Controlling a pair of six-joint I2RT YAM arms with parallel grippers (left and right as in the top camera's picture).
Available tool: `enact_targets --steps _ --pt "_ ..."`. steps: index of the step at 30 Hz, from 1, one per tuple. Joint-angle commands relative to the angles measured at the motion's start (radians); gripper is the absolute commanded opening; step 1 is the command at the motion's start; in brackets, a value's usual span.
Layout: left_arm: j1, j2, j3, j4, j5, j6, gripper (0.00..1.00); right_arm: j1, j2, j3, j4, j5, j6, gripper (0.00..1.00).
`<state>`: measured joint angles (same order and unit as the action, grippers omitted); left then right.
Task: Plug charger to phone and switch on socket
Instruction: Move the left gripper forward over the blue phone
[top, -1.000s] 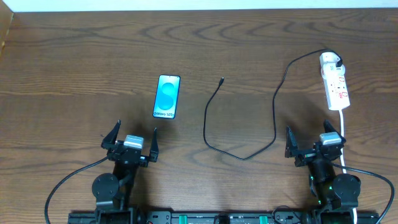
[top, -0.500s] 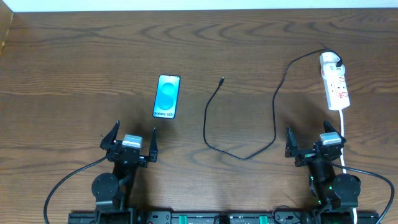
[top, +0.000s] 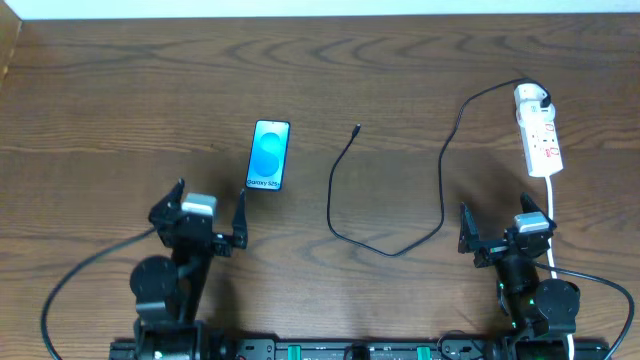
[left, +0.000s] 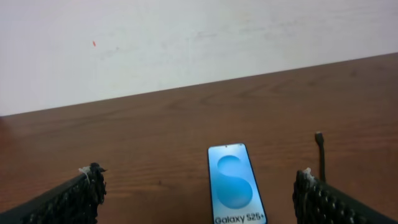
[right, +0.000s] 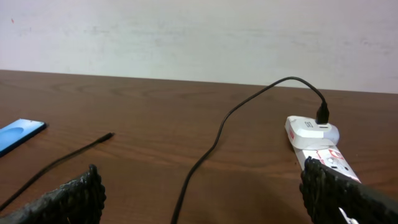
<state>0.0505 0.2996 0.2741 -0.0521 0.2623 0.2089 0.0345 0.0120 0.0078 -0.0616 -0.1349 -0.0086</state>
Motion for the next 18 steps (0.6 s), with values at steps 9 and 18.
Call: enact_targets --steps 9,18 --pt "-0.002 0.361 0.283 -0.098 0.033 -0.031 0.98 -0.001 -0.006 -0.002 -0.002 0.005 -0.008 0.99" --pt "-0.002 0.689 0.588 -0.339 0.127 -0.051 0.98 -0.001 -0.006 -0.002 -0.002 0.005 -0.008 0.99"
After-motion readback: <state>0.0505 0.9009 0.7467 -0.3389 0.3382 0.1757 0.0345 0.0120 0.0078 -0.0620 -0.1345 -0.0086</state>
